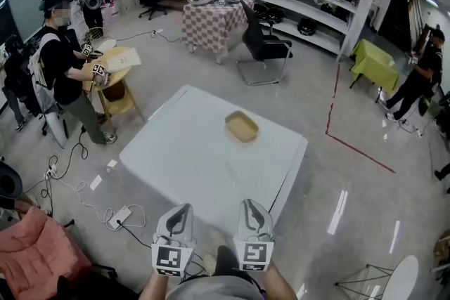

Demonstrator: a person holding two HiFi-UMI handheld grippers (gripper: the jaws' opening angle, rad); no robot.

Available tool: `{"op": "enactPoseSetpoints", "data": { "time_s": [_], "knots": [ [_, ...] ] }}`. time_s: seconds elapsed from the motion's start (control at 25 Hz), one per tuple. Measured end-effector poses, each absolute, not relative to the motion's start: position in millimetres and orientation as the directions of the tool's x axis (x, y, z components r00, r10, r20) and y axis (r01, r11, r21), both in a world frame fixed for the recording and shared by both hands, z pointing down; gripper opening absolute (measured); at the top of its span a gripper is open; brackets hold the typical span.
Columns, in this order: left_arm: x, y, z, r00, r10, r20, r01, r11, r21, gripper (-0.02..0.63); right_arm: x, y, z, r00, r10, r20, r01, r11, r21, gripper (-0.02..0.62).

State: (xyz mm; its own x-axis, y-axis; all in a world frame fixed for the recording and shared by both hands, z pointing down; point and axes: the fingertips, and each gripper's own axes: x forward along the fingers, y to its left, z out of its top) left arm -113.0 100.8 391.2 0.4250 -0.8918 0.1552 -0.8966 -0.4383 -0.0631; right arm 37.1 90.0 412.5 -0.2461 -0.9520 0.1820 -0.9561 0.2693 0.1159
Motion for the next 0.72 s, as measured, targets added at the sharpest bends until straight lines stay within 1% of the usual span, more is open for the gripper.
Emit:
{"op": "enactPoseSetpoints", "data": {
  "time_s": [0.36,0.72],
  "knots": [
    [-104.1,127.7,403.4,0.428,-0.887,0.171,-0.894,-0.444,-0.062,0.011,60.4,128.1,425.1,-0.227,-0.954,0.195,-0.962,0.251,0.107,0.031],
    [-105.1,132.1,406.3,0.426,-0.887,0.176,-0.895,-0.442,-0.059,0.011,60.0,135.1,425.2,-0.235,-0.953,0.190,-0.960,0.258,0.110,0.032]
  ]
}}
